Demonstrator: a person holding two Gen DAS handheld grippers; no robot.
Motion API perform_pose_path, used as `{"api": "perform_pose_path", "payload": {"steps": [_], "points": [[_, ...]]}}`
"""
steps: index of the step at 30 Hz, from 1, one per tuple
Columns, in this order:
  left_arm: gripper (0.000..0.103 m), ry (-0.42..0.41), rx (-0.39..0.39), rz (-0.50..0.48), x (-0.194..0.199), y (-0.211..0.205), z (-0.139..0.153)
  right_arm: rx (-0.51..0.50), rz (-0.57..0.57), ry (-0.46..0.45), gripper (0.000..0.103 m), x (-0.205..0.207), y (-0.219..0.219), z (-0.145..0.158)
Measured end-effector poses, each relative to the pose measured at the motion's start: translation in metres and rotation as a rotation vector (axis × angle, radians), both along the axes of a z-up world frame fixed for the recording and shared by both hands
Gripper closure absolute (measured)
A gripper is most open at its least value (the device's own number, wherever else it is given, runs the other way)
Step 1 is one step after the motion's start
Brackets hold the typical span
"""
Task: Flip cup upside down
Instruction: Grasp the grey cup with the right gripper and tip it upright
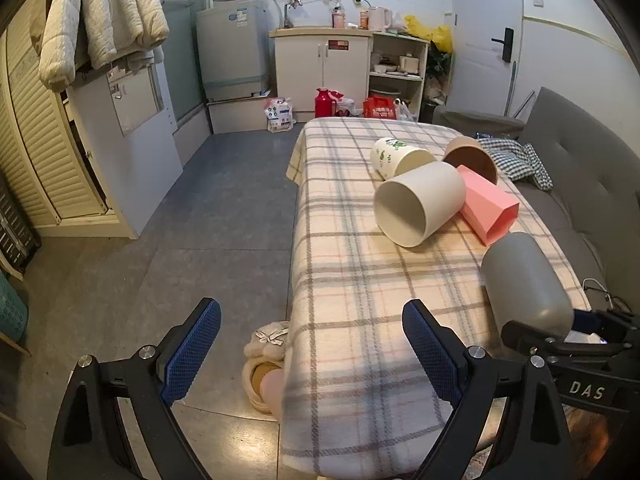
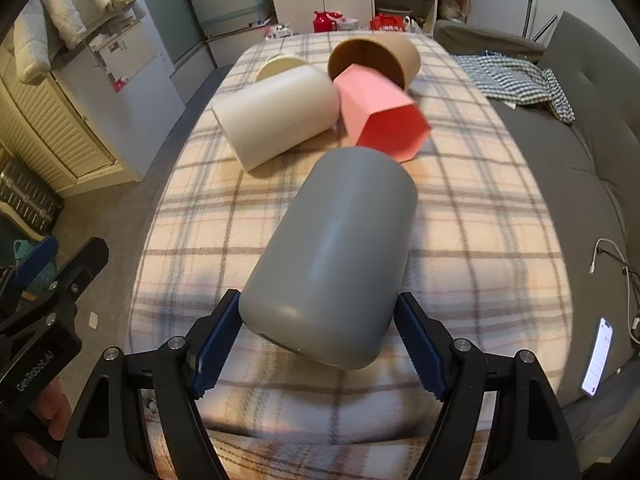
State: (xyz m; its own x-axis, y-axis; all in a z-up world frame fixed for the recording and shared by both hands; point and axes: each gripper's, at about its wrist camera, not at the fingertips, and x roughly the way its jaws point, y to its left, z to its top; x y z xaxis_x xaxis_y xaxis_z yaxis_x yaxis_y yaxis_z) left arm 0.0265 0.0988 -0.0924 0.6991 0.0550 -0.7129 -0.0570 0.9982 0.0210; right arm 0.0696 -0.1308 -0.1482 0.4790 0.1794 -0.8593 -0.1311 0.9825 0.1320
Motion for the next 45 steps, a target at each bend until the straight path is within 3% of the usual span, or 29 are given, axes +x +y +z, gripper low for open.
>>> {"api": "perform_pose_path", "payload": {"steps": [19, 35, 45], "points": [[0.008, 0.003, 0.067, -0.059, -0.001, -0.039, 0.007, 0.0, 0.036, -0.14, 0.028, -0.01, -0.025, 0.031], [0.008, 0.04, 0.067, -0.043, 0.007, -0.037, -0.005, 0.022, 0.09, -0.224, 0.029, 0.01, -0.022, 0.035], [0.008, 0.058, 0.059, -0.044, 0.011, -0.039, -0.01, 0.036, 0.09, -0.196, 0.029, 0.02, -0.026, 0.025]]}}
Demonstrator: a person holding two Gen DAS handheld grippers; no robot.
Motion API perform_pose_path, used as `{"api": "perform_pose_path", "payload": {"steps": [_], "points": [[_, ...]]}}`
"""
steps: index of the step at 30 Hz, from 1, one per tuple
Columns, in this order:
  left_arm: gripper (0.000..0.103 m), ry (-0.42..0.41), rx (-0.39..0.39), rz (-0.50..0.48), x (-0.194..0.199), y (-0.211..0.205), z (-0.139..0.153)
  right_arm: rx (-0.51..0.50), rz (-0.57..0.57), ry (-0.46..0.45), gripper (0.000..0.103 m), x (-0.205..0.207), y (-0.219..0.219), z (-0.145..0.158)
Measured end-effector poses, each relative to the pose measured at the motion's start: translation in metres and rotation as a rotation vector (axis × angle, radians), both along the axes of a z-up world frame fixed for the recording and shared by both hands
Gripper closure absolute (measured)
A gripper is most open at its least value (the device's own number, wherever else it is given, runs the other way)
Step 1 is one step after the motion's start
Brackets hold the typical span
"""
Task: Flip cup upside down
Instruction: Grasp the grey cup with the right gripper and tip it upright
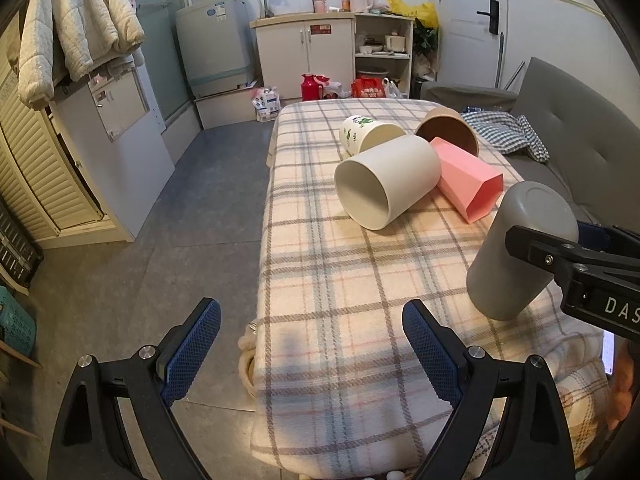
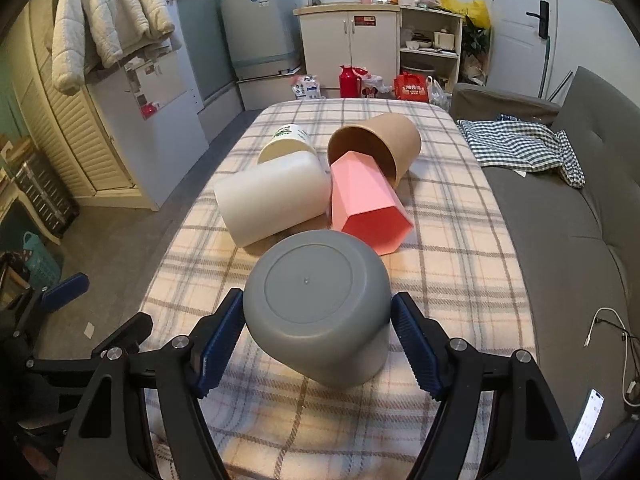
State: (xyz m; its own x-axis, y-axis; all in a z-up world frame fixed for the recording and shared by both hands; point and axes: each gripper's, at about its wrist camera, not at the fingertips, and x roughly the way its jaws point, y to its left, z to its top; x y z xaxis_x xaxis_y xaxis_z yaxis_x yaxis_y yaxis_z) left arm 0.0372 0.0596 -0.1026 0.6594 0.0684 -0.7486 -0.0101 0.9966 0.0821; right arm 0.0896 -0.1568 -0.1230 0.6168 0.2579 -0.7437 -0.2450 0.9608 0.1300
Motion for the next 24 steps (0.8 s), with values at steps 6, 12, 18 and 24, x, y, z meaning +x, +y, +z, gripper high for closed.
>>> {"api": "perform_pose_path", "payload": {"steps": [6, 12, 18, 24], "points": [[0.008, 0.004, 0.006, -0.007, 0.0, -0.004, 0.002, 0.014, -0.002, 0.006, 0.029, -0.002, -0.004, -0.001], [0.008, -0.004, 0.015, -0.014, -0.002, -0.008, 0.005, 0.024, -0.014, 0.011, 0.027, -0.003, -0.007, 0.0], [0.008, -0.023, 0.01, -0.015, -0.005, -0.011, 0.015, 0.051, -0.002, -0.06, 0.022, -0.014, -0.011, 0.023], [0.008, -0.08, -0.02, -0.03, -0.014, -0.02, 0.035, 0.04, -0.03, -0.155, 0.022, -0.03, -0.029, 0.053]]}}
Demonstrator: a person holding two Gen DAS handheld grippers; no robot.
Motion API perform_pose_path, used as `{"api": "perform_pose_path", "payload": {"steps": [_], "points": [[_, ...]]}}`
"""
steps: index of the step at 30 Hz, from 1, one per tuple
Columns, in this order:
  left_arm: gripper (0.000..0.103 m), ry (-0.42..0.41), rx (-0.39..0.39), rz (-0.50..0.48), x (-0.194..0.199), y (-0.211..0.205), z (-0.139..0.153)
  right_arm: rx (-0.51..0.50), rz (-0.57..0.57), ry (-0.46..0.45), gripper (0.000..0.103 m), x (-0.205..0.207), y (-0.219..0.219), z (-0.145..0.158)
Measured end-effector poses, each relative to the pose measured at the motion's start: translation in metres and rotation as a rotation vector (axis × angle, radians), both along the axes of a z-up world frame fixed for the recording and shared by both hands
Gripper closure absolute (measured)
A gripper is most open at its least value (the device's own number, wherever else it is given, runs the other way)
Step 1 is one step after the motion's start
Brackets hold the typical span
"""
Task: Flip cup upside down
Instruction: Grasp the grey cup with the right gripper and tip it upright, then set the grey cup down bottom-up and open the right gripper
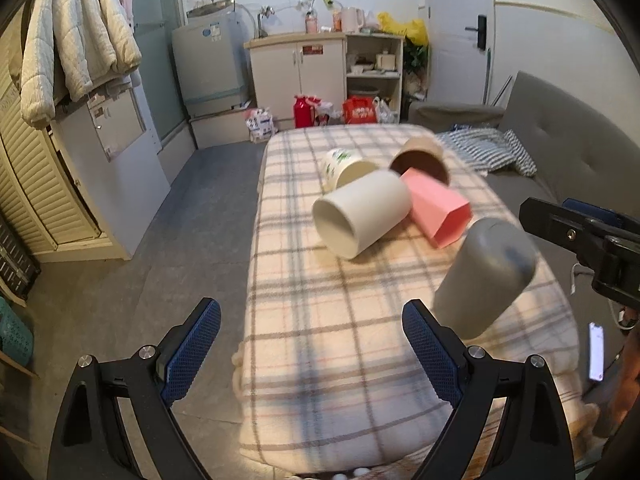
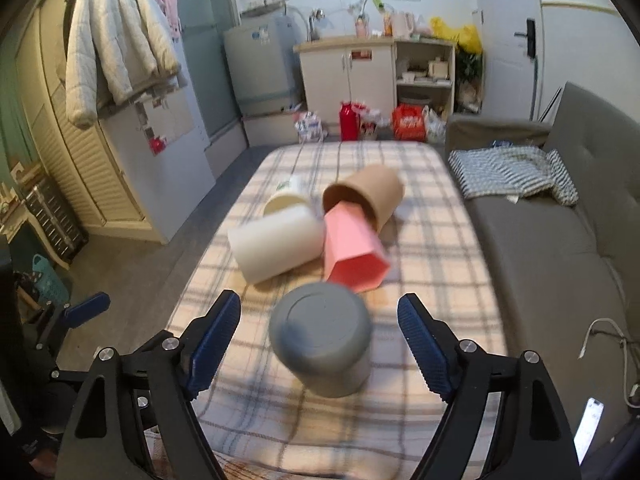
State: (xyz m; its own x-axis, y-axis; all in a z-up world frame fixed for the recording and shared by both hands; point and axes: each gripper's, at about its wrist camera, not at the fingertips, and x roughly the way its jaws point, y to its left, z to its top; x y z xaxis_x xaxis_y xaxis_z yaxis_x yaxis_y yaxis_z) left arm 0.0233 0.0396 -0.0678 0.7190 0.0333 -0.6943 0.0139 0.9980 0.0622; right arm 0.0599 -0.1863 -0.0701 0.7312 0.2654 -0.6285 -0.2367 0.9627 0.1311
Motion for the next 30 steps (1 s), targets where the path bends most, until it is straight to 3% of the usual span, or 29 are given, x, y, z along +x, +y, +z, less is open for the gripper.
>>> {"api": "perform_pose_path", "payload": {"steps": [5, 10, 11, 14, 30], "points": [[0.008, -0.057, -0.066, -0.021, -0.012, -0.01, 0.013, -0.033, -0.049, -0.051, 0.021, -0.017, -0.024, 0.008], [0.008, -0.081, -0.085, -0.039, -0.022, -0.021, 0.016, -0.029, -0.09, -0.046, 0.007, -0.034, -0.046, -0.002], [0.0, -0.083, -0.086, -0.041, -0.023, -0.022, 0.016, -0.029, -0.095, -0.038, 0.006, -0.038, -0.049, -0.006], [0.0, -0.108, -0.088, -0.053, -0.031, -0.026, 0.018, -0.034, -0.1, 0.0, 0.001, -0.042, -0.053, -0.016], [0.0, -0.114, -0.048, -0.048, -0.039, -0.035, 0.019, -0.052, -0.111, -0.001, 0.0, -0.044, -0.051, -0.019]]}}
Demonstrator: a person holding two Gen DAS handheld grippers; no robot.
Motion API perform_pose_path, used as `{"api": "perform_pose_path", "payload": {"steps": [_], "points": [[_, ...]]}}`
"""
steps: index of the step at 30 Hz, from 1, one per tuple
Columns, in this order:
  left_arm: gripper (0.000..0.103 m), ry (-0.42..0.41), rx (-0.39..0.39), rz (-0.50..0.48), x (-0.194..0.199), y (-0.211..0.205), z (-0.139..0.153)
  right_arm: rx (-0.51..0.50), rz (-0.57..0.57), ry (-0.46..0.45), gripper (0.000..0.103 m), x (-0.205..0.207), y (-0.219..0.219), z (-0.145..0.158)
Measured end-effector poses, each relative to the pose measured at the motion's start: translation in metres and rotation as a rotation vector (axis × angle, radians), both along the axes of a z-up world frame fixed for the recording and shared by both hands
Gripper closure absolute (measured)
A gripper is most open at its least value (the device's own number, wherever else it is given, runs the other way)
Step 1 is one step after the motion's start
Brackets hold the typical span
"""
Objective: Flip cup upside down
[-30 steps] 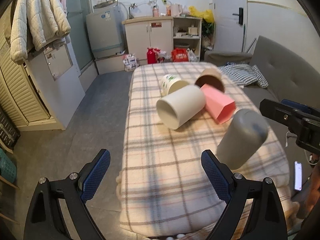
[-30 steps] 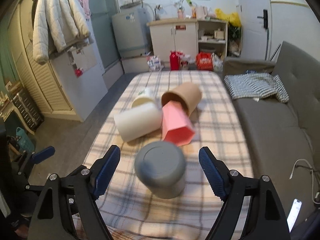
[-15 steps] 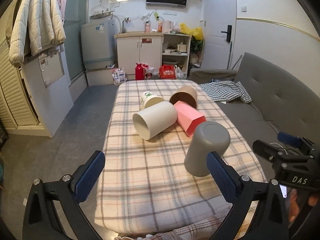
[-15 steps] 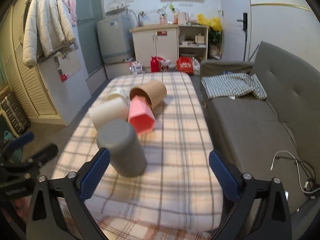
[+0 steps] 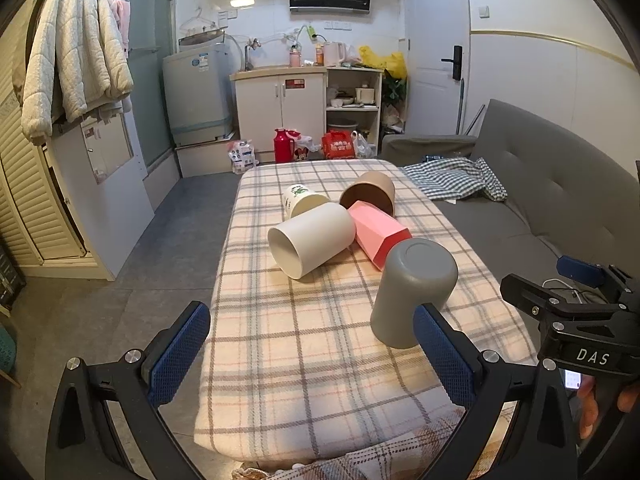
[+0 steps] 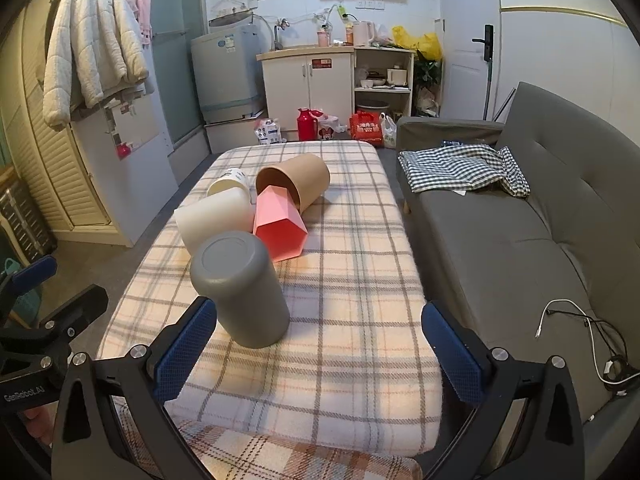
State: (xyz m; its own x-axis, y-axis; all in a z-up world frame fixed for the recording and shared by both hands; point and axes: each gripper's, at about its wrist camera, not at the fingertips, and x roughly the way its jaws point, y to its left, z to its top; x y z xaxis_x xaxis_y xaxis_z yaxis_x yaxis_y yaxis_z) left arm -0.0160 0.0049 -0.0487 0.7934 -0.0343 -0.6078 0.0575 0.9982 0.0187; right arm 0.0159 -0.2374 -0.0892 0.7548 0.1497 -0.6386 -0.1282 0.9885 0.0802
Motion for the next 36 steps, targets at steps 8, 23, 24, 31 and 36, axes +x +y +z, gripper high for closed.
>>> {"api": "perform_pose_path", "payload": {"steps": [8, 23, 24, 31, 36], "points": [[0.0, -0.003, -0.001, 0.002, 0.0, 0.0, 0.0, -0.004, -0.001, 0.004, 0.0, 0.001, -0.002, -0.001], [0.0, -0.004, -0.023, 0.028, -0.001, 0.009, 0.003, -0.015, 0.006, 0.005, 0.0, 0.0, -0.002, -0.002], [0.0, -0.004, -0.023, 0.028, -0.001, 0.01, 0.004, -0.016, 0.007, 0.005, 0.0, -0.001, 0.001, -0.002], [0.0, -0.004, -0.023, 0.028, -0.001, 0.01, 0.004, -0.019, 0.009, 0.006, 0.0, -0.001, 0.002, -0.002], [0.0, -0.005, -0.023, 0.028, -0.002, 0.01, 0.004, -0.02, 0.01, 0.007, 0.0, -0.002, 0.003, -0.002]]}}
